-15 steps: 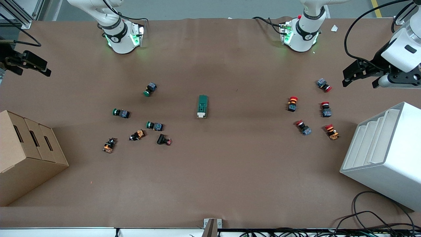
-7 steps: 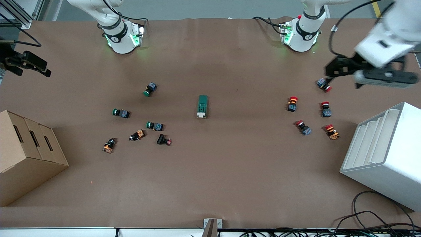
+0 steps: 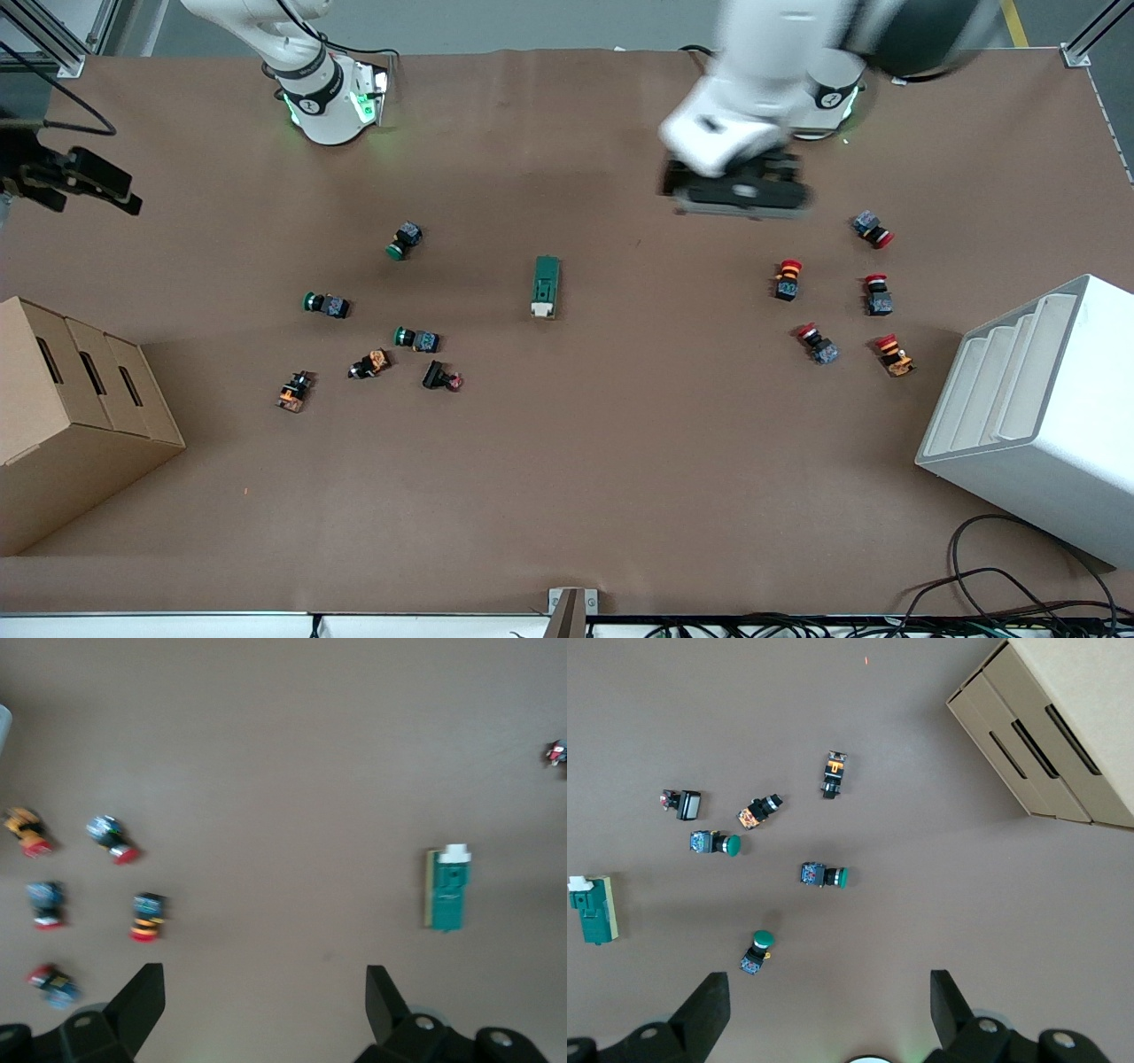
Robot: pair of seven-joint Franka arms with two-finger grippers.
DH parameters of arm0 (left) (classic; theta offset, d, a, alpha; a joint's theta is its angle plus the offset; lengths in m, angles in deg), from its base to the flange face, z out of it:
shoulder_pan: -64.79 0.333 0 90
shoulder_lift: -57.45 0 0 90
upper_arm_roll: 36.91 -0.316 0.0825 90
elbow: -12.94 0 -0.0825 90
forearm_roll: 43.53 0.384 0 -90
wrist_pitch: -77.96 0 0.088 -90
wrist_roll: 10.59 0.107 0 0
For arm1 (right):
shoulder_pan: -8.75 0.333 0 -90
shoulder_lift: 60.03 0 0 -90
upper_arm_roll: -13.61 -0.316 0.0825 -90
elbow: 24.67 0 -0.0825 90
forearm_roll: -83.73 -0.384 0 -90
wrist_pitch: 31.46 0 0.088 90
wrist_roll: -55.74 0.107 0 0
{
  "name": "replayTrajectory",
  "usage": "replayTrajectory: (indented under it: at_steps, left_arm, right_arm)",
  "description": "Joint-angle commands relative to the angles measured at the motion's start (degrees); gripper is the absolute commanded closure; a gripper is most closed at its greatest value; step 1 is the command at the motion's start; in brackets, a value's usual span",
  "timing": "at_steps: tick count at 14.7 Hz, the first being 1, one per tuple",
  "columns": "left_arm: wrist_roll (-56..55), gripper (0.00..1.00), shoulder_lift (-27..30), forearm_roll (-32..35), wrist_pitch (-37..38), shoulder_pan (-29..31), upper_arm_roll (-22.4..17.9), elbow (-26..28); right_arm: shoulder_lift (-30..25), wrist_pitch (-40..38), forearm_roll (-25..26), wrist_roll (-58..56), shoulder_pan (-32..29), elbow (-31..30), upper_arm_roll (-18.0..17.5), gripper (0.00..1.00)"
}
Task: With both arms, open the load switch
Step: 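Move the left gripper over the green switch while the right gripper approaches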
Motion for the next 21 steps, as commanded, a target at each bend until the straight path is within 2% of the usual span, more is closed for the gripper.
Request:
replayTrajectory:
  at_steps: [1, 4, 6, 9, 13, 15, 17, 18, 21]
  left_arm:
    - [-15.14, 0.00, -5.62, 4.47, -6.12, -6.61, -0.20, 0.09]
    - [-32.64, 0.00, -10.28, 12.80, -15.78, -12.50, -0.20, 3.42]
    - [-41.87, 0.00, -13.80, 19.48, -18.61, -15.76, -0.11, 4.48]
    - [-50.76, 0.00, -19.33, 30.64, -22.30, -20.24, -0.11, 5.54]
    - [-70.69, 0.00, -24.70, 51.19, -22.58, -24.20, -0.03, 9.40]
    - [-80.72, 0.02, -27.86, 58.94, -23.10, -25.61, 0.06, 10.02]
    - [-85.14, 0.02, -30.15, 67.29, -27.57, -25.61, 0.06, 11.42]
    - [-86.11, 0.01, -30.34, 70.11, -28.20, -25.61, 0.06, 12.56]
    - [-88.94, 0.01, -30.69, 72.77, -28.29, -26.05, 0.06, 14.07]
  right_arm:
    - [4.45, 2.82, -0.25, -0.07, -0.10, 2.00, 0.18, 0.00]
    - [9.63, 5.74, 0.19, -0.07, -0.28, 2.09, 0.27, 0.00]
    - [13.07, 5.92, 0.28, -0.07, -0.72, 2.35, 0.35, 0.00]
    - [13.52, 5.66, 0.28, 2.02, 0.15, 2.18, 0.36, 0.00]
    - [13.61, 3.91, -0.51, 24.22, 5.50, 1.74, 0.09, 0.00]
    - [14.92, 3.99, -2.17, 35.64, 9.62, 1.65, 0.00, 0.00]
    - [17.29, 4.95, -4.19, 51.88, 14.46, 1.82, 0.00, 0.00]
    - [19.04, 6.17, -4.99, 58.31, 16.92, 2.17, -0.08, 0.00]
    - [24.92, 8.82, -7.63, 72.05, 21.94, 4.10, 0.00, 0.00]
